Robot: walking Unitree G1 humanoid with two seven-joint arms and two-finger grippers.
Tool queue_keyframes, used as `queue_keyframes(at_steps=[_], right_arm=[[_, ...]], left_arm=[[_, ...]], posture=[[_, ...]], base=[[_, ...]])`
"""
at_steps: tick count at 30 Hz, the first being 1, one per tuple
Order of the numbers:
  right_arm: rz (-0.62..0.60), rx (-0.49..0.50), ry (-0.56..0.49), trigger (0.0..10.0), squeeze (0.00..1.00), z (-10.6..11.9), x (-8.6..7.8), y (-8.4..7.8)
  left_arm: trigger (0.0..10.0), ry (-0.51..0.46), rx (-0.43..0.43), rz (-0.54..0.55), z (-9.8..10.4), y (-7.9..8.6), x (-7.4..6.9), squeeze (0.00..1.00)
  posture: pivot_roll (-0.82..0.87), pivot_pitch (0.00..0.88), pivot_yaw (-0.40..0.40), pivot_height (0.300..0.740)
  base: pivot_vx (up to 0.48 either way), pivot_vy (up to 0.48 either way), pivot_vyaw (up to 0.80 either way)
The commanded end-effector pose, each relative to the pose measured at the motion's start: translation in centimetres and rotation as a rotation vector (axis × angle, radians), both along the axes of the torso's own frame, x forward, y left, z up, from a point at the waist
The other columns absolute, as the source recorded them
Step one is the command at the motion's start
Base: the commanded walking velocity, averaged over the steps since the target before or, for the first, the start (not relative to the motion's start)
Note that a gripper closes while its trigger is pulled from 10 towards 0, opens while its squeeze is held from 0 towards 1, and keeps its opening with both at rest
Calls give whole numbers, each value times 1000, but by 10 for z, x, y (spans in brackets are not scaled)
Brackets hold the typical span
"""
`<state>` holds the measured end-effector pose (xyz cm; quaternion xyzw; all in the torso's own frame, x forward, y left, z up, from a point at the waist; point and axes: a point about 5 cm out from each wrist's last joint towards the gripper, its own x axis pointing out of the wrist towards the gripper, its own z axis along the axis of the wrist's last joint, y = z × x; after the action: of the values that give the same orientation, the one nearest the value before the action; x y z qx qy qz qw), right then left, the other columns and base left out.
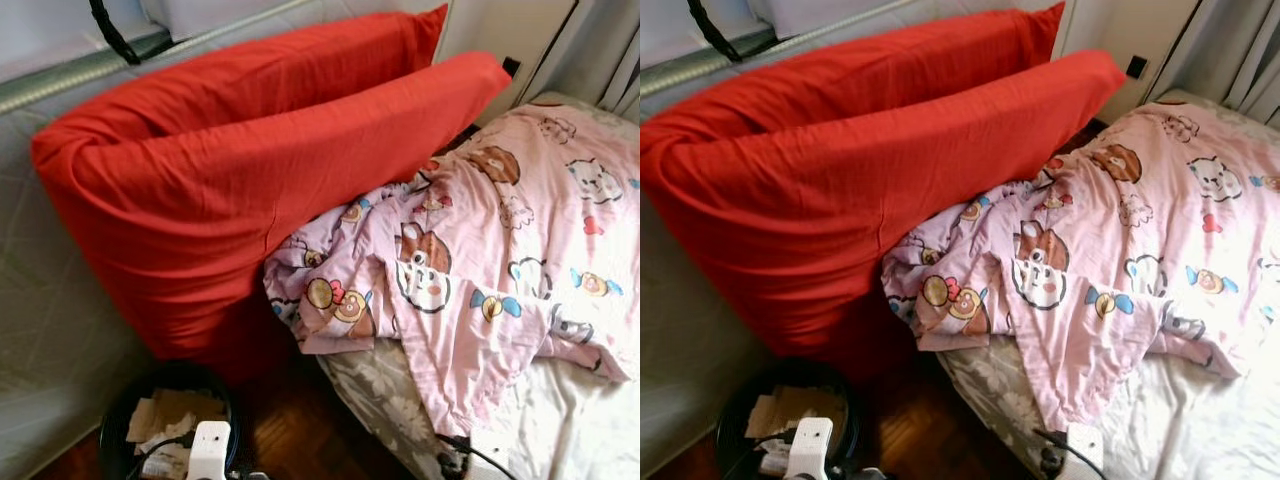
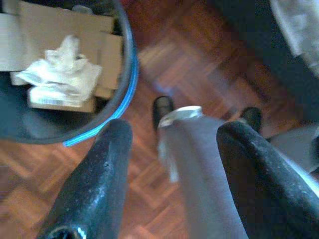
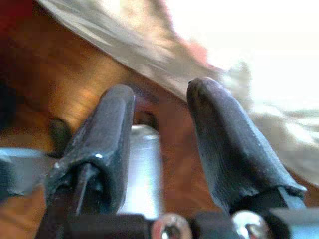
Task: Clean up the room
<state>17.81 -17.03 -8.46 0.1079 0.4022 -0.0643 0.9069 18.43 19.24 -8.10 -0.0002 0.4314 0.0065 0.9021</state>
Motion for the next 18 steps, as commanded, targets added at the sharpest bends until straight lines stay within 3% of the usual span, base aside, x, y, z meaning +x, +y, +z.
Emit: queue_keyframes(at_steps=[1,9,15,18], right_arm=[[-49,-25,10,10000,0,-2,-7,-15],[-73,-25,-75,10000,0,10,13,-20],[-80,-23,-72,10000,0,10,15,-20],[-88,-15,-67,10000,0,10,14,-20]], left_arm=[[10000,-5,-15,12,-2,-4,-4,0],[10000,-59,-50,82,0,-4,-2,0],[10000,-58,-51,73,0,-4,-1,0],[10000,-65,-53,76,1,-5,-2,0]], posture=[[90,186,-27,740],[88,189,-31,740],[88,192,-32,740],[88,196,-33,740]], base=[[0,0,0],[0,0,0],[0,0,0],[0,0,-738]])
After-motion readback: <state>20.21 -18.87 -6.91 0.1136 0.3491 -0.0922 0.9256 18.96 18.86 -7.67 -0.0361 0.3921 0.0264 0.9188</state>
